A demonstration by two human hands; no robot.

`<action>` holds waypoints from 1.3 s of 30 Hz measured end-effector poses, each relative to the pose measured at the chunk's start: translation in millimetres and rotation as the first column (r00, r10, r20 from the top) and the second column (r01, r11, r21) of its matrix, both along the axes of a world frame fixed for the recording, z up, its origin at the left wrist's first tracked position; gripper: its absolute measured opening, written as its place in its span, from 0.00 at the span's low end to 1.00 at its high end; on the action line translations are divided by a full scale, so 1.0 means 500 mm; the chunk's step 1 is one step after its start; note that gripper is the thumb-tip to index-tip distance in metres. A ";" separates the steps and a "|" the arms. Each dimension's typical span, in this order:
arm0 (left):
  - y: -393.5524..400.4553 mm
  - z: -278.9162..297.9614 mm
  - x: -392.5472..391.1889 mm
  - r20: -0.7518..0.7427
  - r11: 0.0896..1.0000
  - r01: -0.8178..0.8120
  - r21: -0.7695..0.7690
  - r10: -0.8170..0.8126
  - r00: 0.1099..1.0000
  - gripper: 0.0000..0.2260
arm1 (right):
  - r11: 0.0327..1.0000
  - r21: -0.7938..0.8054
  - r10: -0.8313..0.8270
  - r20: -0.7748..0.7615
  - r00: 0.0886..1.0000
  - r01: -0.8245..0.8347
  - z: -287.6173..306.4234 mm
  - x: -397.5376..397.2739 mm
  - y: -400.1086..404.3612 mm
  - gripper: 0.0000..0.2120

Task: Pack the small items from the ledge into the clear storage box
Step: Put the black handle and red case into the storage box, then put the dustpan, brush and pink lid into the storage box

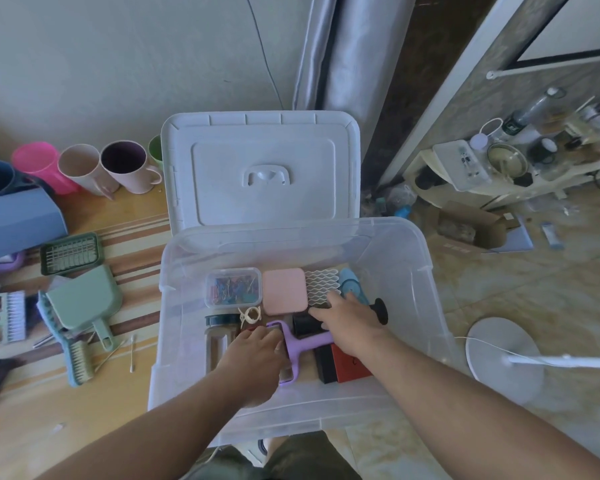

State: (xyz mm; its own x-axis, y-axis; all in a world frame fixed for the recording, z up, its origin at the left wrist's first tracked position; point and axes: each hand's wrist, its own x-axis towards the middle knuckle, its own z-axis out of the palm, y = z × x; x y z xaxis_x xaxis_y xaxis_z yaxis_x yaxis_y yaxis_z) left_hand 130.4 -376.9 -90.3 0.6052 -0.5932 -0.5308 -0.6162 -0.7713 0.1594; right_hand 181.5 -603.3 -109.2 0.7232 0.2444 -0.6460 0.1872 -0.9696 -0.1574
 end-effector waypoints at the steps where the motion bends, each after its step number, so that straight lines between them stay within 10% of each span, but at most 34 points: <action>1: 0.001 -0.003 -0.004 0.010 1.000 -0.008 0.006 0.008 1.000 0.18 | 1.000 -0.011 0.004 0.002 1.000 -0.004 0.002 -0.003 0.004 0.24; 6: -0.007 0.000 0.000 0.044 0.999 -0.027 0.032 0.026 0.999 0.18 | 0.999 -0.002 -0.040 -0.004 0.999 0.040 0.015 -0.003 0.016 0.15; 13: 0.047 0.053 0.037 0.185 0.962 -0.229 -0.150 0.255 0.949 0.21 | 0.984 0.160 -0.102 0.109 0.989 0.083 0.043 -0.015 -0.021 0.36; 20: 0.131 0.163 0.065 0.333 0.863 -0.328 -0.385 0.461 0.823 0.22 | 0.950 0.311 -0.148 0.353 0.924 0.033 0.105 0.003 0.060 0.34; 27: 0.356 0.190 0.022 0.228 0.587 -0.620 -0.521 0.795 0.562 0.21 | 0.792 0.578 -0.195 0.549 0.813 -0.200 0.195 0.030 0.292 0.23; 33: 0.584 0.138 -0.053 0.199 0.492 -0.773 -0.400 0.870 0.451 0.23 | 0.684 0.618 -0.138 0.630 0.764 -0.386 0.241 0.036 0.573 0.19; 39: 0.778 0.063 -0.119 0.095 0.405 -0.901 -0.158 0.914 0.394 0.25 | 0.877 0.417 0.100 0.323 0.941 -0.236 0.147 0.007 0.772 0.21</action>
